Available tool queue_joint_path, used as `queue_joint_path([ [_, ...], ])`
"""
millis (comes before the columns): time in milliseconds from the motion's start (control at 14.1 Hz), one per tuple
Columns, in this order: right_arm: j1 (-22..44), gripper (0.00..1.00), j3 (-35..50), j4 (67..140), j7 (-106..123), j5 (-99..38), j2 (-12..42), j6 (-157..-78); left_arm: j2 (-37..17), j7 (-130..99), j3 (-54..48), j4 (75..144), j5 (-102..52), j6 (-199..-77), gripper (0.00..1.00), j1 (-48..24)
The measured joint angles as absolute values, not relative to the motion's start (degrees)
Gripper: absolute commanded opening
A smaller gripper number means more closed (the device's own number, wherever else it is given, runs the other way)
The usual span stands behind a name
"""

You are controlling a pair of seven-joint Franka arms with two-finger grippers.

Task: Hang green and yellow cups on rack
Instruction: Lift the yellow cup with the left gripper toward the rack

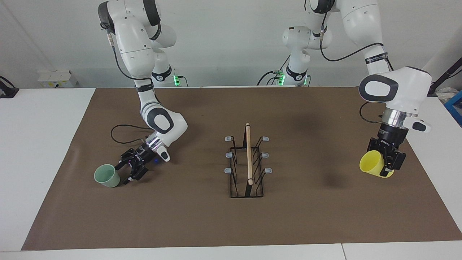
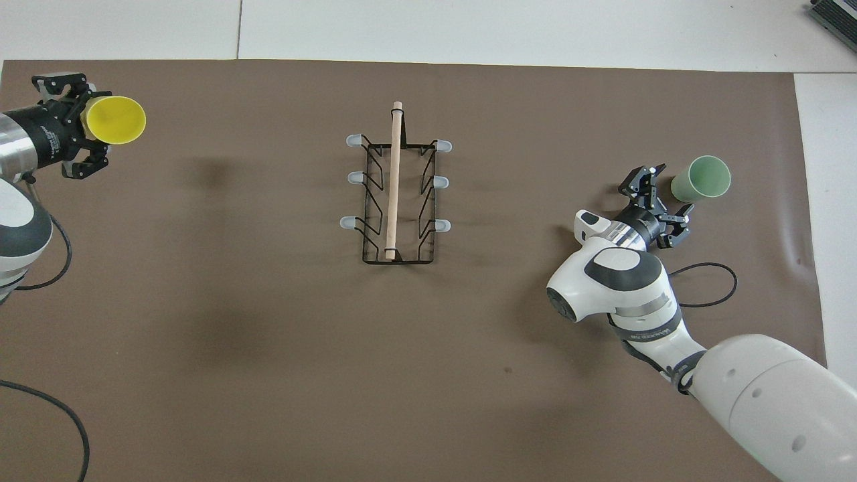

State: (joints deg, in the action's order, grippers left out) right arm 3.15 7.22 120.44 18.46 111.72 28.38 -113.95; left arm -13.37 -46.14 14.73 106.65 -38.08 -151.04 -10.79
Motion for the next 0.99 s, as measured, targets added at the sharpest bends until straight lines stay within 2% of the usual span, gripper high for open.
queue_joint_path([
  [284,0.5,1.00,7.1,120.5,18.4,112.3,28.4,-114.1,-7.8,-44.9,6.9,106.8,-25.3,-146.9,0.00,-7.8],
  [710,-0.7,1.00,7.1,120.5,18.1,114.7,28.4,-115.1,-0.8,-31.3,-4.2,110.2,-23.7,-143.0,0.00,-5.2],
  [852,-1.5,1.00,7.0,120.6,17.9,117.7,28.4,-115.6,0.0,-28.5,-7.9,112.6,-23.7,-144.7,0.00,-5.0],
  [994,-2.7,1.00,7.0,120.5,17.7,120.8,28.4,-116.4,0.3,-26.3,-11.6,116.5,-23.6,-152.5,0.00,-5.0],
])
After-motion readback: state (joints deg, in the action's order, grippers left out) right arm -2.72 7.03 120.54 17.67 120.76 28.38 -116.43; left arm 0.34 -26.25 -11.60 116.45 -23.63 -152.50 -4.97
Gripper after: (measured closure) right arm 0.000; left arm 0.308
